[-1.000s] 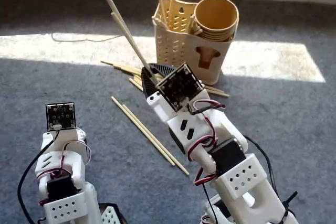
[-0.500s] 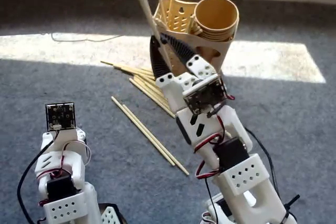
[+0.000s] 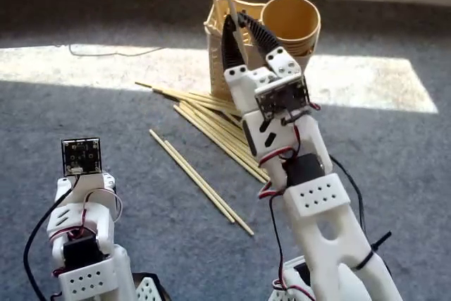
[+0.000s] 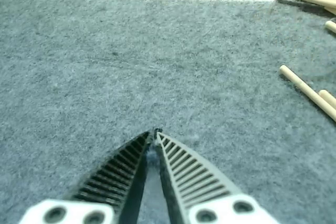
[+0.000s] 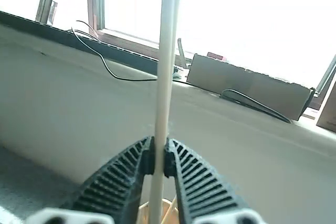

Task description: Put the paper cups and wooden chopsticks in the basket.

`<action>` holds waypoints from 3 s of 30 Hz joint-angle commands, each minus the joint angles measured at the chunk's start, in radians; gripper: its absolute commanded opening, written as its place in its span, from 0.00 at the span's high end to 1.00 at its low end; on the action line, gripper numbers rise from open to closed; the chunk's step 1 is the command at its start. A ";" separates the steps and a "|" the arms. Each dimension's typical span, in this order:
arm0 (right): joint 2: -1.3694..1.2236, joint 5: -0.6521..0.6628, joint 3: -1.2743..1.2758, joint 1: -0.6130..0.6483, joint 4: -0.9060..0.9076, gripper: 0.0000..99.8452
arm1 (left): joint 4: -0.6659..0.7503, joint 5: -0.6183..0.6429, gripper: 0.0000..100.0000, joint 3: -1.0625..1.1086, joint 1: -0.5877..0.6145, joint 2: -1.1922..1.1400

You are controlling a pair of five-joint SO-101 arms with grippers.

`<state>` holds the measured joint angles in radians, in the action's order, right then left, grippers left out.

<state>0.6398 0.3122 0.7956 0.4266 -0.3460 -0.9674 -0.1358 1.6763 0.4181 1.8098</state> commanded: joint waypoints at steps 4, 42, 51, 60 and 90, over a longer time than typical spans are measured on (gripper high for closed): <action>-0.213 0.005 -0.134 -0.067 -0.179 1.00 | 0.018 -0.005 0.99 0.018 0.005 0.005; -0.461 -0.109 -0.131 -0.171 -0.254 0.99 | 0.018 -0.005 0.99 0.018 0.005 0.005; -0.461 -0.095 -0.134 -0.168 -0.254 0.93 | 0.018 -0.005 0.99 0.018 0.005 0.005; -0.450 -0.095 -0.137 -0.165 -0.254 0.88 | 0.018 -0.005 0.99 0.018 0.005 0.005; -0.085 -0.094 -0.105 -0.065 0.325 0.99 | 0.018 -0.005 0.99 0.018 0.005 0.005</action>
<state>0.4572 0.2033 0.7035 0.3498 -0.1158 -0.9674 -0.1373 1.6763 0.4181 1.8098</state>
